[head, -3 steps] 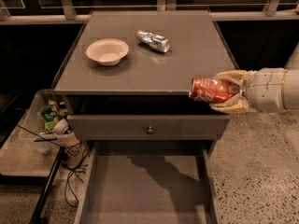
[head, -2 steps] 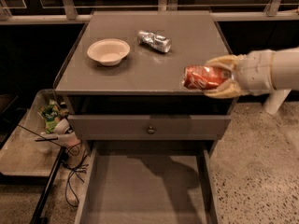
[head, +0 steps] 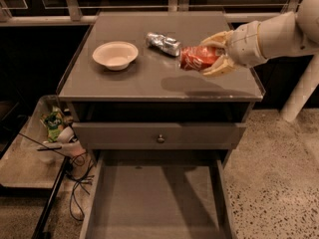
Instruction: Pick coke can from middle drawer and place on counter
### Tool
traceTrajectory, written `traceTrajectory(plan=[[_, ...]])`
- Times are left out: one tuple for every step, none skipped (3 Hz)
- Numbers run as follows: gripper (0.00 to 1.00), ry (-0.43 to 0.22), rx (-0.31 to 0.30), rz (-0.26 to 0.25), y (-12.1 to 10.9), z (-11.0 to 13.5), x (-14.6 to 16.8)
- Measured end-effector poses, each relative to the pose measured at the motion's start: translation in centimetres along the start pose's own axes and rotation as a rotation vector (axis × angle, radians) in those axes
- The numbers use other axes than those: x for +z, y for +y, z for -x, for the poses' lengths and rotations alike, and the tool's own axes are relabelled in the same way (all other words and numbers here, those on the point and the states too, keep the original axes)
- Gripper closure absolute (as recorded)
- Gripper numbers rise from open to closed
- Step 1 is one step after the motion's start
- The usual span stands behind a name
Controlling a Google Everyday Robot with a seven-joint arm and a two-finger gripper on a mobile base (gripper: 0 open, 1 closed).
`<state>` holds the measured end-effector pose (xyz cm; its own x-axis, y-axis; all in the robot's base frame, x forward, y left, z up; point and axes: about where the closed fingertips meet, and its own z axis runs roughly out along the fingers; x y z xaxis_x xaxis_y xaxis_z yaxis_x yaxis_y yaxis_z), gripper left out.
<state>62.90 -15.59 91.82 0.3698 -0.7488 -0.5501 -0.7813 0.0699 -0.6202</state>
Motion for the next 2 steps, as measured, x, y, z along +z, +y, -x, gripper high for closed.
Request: traceTrajectory(plan=[[1.0,0.0,0.016,0.017,-1.9,-0.9,2.1],[1.0,0.006,0.046,0.04,-2.3,-2.2,3.6]])
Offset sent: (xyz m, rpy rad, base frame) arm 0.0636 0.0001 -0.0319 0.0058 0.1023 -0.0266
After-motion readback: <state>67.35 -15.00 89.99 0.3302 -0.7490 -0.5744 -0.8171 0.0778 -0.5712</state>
